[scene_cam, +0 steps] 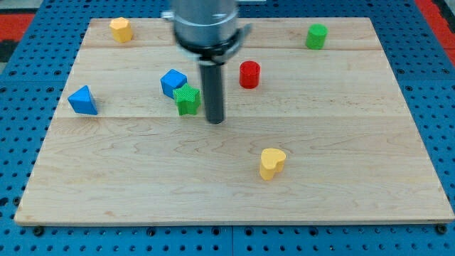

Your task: Push the green star diagonal to the blue triangle

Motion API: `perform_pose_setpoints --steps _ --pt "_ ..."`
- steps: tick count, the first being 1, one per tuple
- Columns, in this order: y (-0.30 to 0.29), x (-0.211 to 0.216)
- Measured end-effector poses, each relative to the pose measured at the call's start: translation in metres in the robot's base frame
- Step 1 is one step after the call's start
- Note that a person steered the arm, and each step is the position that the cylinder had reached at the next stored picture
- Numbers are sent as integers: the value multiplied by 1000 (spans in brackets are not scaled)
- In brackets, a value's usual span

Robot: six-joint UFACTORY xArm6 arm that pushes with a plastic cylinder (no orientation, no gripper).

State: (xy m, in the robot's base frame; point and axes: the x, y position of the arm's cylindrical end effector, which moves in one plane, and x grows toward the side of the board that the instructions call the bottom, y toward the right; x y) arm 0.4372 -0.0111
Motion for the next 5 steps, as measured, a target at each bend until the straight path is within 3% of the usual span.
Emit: perform_pose_setpoints --steps 2,5 --pt "-148 -12" --pt "-144 -58"
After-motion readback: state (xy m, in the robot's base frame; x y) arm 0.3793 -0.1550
